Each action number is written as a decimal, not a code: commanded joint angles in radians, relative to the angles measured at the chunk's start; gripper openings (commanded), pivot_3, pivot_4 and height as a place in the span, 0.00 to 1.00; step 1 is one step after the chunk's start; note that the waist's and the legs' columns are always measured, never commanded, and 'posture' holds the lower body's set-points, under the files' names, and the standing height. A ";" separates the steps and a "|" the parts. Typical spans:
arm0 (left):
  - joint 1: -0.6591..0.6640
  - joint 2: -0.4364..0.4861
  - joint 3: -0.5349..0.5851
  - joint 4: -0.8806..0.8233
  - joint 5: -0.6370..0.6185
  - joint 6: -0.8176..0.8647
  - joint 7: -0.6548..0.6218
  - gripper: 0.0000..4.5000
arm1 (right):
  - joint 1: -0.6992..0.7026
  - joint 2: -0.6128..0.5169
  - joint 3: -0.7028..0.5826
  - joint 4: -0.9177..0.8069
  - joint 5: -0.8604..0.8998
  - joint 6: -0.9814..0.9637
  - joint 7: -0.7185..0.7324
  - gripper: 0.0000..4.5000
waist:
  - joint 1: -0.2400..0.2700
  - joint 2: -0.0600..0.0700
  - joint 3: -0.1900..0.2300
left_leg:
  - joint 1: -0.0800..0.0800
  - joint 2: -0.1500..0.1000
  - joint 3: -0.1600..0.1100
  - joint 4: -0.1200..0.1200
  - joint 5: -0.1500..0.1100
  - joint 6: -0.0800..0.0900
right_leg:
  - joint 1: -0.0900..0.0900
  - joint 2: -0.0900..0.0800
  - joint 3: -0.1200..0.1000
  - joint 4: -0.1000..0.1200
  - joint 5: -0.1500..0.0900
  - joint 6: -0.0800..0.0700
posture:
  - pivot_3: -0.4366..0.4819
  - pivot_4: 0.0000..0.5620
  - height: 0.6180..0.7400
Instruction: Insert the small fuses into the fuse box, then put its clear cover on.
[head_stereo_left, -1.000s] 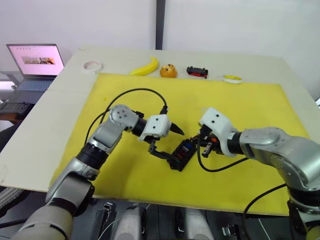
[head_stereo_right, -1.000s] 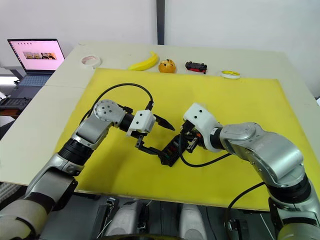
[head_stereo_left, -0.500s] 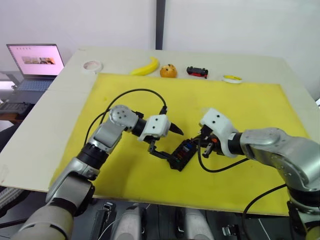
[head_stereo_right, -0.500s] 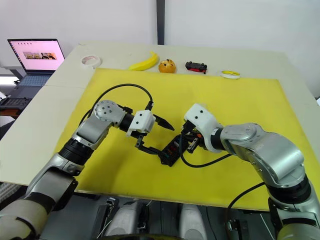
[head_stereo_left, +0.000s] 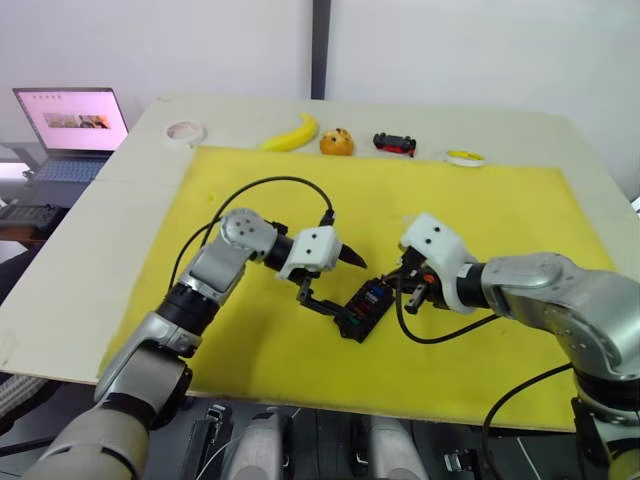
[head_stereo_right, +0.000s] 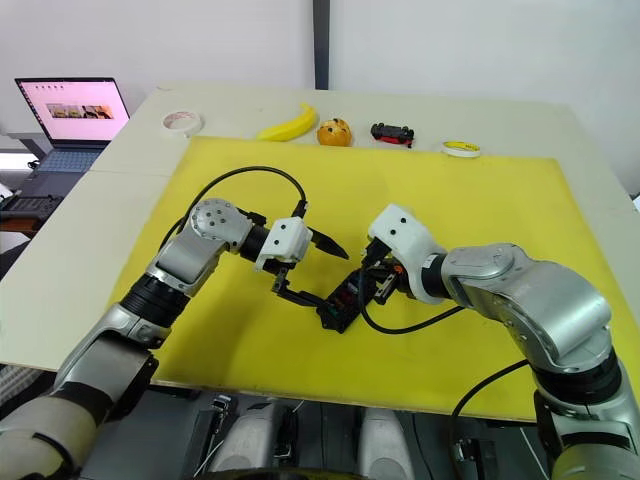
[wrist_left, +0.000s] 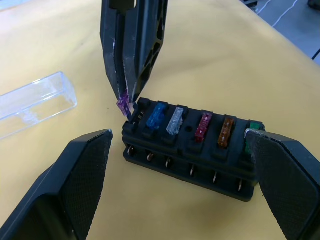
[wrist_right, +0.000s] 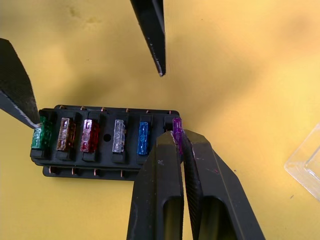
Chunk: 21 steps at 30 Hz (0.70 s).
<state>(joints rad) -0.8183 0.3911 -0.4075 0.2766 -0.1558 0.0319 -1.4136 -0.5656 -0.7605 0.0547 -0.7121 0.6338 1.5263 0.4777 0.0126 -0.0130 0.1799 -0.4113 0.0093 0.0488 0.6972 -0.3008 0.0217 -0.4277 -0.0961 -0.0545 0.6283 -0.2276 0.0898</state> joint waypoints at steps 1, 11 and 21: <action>-0.025 -0.008 0.014 0.000 0.007 -0.017 0.005 0.99 | 0.001 0.007 -0.026 -0.025 0.005 -0.003 -0.004 0.00 | 0.000 0.000 0.000 | 0.000 0.000 0.000 0.000 0.000 0.000 | 0.000 0.000 0.000 0.000 0.000 0.000 | 0.48 0.27 1.00; -0.032 -0.017 0.016 0.005 0.015 -0.021 0.002 0.99 | 0.009 0.013 -0.016 -0.008 -0.003 -0.016 -0.010 0.00 | 0.000 0.000 0.000 | 0.000 0.000 0.000 0.000 0.000 0.000 | 0.000 0.000 0.000 0.000 0.000 0.000 | 0.48 0.27 1.00; -0.038 -0.018 0.018 -0.004 0.013 -0.013 0.005 0.99 | 0.014 0.012 0.008 0.015 -0.014 -0.038 -0.018 0.00 | 0.000 0.000 0.000 | 0.000 0.000 0.000 0.000 0.000 0.000 | 0.000 0.000 0.000 0.000 0.000 0.000 | 0.48 0.27 1.00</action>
<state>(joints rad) -0.8319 0.3804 -0.4074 0.2949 -0.1392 0.0285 -1.4135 -0.5505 -0.7465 0.0699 -0.6894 0.6295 1.5041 0.4624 0.0124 -0.0130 0.1799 -0.4113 0.0093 0.0488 0.6972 -0.3008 0.0217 -0.4277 -0.0961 -0.0545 0.6283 -0.2276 0.0898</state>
